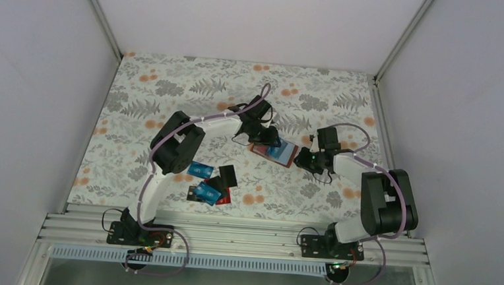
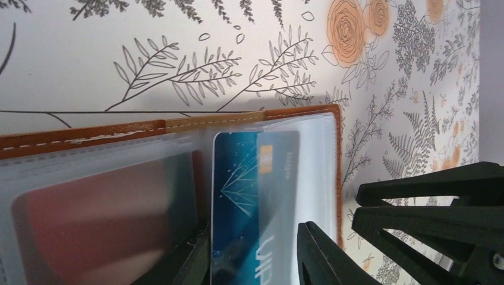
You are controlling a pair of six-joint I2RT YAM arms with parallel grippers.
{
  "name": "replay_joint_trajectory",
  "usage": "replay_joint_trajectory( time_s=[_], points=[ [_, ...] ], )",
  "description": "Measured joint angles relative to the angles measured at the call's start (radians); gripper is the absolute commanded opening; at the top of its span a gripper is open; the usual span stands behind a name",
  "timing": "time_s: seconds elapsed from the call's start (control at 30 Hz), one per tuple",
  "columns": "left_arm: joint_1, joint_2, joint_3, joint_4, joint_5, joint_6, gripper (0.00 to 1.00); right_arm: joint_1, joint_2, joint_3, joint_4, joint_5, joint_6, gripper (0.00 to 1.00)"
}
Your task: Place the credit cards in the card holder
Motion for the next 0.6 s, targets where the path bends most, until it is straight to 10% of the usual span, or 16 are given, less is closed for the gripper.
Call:
replay_joint_trajectory(
  time_s=[0.6],
  points=[
    [-0.056,0.064,0.266,-0.315,-0.224,0.151,0.48,0.031,0.078,0.060,0.010,0.027,0.003,0.10]
  ],
)
